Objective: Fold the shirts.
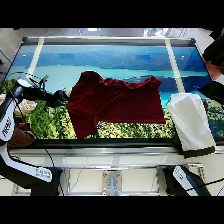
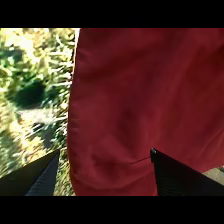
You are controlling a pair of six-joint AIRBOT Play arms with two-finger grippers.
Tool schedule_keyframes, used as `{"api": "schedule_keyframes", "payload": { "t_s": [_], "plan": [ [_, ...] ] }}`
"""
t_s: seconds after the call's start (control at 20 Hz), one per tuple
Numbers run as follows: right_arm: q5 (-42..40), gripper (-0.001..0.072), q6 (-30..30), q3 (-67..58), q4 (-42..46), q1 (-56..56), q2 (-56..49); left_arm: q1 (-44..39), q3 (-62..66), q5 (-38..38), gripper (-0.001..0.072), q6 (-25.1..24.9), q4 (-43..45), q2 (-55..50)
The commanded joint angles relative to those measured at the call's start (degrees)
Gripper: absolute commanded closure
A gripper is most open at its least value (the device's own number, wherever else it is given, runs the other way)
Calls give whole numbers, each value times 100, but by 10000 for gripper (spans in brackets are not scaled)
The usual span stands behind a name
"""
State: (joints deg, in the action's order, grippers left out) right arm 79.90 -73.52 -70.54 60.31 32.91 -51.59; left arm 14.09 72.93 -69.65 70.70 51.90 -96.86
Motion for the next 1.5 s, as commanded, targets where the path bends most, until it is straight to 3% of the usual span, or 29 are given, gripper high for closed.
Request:
{"api": "schedule_keyframes", "payload": {
  "t_s": [0.0,0.1,0.3,0.5,0.6,0.75,0.85,1.0,1.15,1.45],
  "plan": [
    [-199,268,9,389,-59,39,439,-37,2,-68,70,439,634,-151],
    [-181,267,9,422,-55,39,492,-39,2,-157,70,564,960,-166],
    [-299,268,-7,1338,-310,39,529,-232,2,-131,111,476,358,-234],
    [-1491,267,-671,3818,-1250,39,852,-643,2,-133,112,496,354,-339],
    [-1954,267,-866,4994,-1897,39,857,-813,2,-129,178,501,352,-380],
    [-2999,269,-1071,6024,-2940,37,855,-872,2,-107,179,566,240,-382],
    [-3298,307,-1193,6210,-3049,37,778,-835,2,-79,179,568,146,-382],
    [-3689,306,-1152,6186,-3333,37,398,-828,2,-66,179,568,136,-380],
    [-4019,305,-599,6186,-4089,-48,144,-831,2,-48,179,568,138,-382],
    [-4784,307,-365,5722,-4496,-1272,-734,-831,2,17,179,568,136,-382]
  ]
}}
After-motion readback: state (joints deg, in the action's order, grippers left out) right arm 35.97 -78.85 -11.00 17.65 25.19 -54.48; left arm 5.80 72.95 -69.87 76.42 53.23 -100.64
